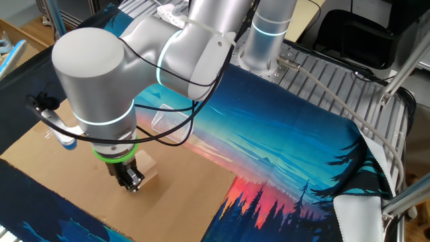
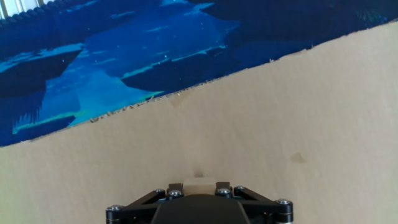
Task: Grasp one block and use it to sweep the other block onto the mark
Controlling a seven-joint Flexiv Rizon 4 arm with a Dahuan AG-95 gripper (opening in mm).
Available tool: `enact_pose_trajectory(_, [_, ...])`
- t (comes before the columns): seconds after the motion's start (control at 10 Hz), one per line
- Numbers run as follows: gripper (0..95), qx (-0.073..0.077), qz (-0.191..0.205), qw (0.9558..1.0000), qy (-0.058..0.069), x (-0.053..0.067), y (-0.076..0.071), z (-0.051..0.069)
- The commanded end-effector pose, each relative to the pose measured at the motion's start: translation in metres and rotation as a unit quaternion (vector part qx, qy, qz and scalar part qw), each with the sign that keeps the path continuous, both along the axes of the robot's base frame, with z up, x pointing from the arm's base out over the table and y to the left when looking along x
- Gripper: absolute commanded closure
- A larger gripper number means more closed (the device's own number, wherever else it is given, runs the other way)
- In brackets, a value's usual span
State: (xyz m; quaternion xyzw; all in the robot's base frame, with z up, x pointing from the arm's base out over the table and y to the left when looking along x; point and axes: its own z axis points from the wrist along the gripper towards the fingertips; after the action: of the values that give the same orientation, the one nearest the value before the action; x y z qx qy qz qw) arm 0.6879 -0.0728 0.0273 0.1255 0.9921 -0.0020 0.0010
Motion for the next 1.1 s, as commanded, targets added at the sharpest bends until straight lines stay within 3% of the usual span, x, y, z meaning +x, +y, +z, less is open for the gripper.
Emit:
enact_pose_trajectory(0.1, [95.0, 0.020, -0.013, 0.9997, 0.000, 0.000, 0.001, 0.001])
enact_pose_trajectory(0.9, [95.0, 0.025, -0.015, 0.9996, 0.003, -0.010, 0.006, 0.001])
enact_pose_trajectory(1.1, [95.0, 0.020, -0.034, 0.9992, -0.007, -0.002, 0.009, 0.003])
